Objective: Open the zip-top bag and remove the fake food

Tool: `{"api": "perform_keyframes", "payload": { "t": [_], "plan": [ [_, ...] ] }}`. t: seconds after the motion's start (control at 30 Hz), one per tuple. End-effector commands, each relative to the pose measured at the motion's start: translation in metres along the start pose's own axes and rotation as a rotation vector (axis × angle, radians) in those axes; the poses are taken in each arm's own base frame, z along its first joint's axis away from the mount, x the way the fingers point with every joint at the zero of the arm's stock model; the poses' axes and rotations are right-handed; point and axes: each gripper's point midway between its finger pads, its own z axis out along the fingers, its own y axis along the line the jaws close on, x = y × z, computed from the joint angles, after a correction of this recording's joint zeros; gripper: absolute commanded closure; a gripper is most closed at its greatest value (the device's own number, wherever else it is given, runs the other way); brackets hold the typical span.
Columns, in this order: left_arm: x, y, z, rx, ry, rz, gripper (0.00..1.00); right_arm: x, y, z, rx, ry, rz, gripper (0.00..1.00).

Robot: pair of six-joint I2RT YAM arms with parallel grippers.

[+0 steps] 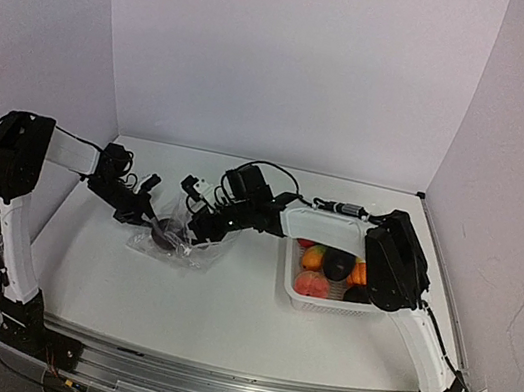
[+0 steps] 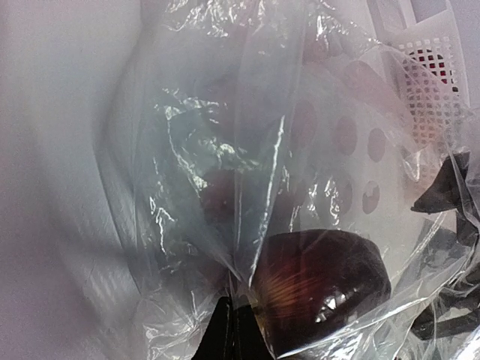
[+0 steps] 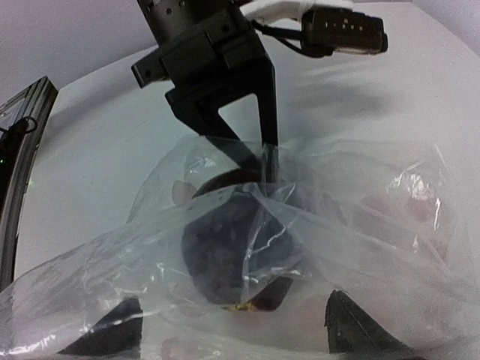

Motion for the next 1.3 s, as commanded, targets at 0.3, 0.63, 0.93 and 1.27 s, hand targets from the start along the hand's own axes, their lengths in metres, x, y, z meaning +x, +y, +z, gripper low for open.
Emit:
{"api": "perform_keyframes", "payload": {
  "t": [0.3, 0.63, 0.93, 1.27],
  "plan": [
    [-0.001, -0.040, 0.029, 0.191, 0.062, 0.127, 1.00, 0.041, -0.016, 0.030, 0.053, 0.024, -0.051, 0.17],
    [0.017, -0.054, 0.042, 0.224, 0.122, 0.133, 1.00, 0.033, -0.002, 0.049, 0.037, 0.007, -0.094, 0.15],
    [0.018, -0.067, 0.041, 0.260, 0.142, 0.156, 1.00, 0.033, 0.006, 0.040, 0.050, 0.014, -0.074, 0.54],
    [-0.020, 0.008, -0.013, 0.014, -0.014, 0.089, 1.00, 0.031, 0.011, -0.026, 0.183, 0.054, -0.104, 0.86]
  ]
}}
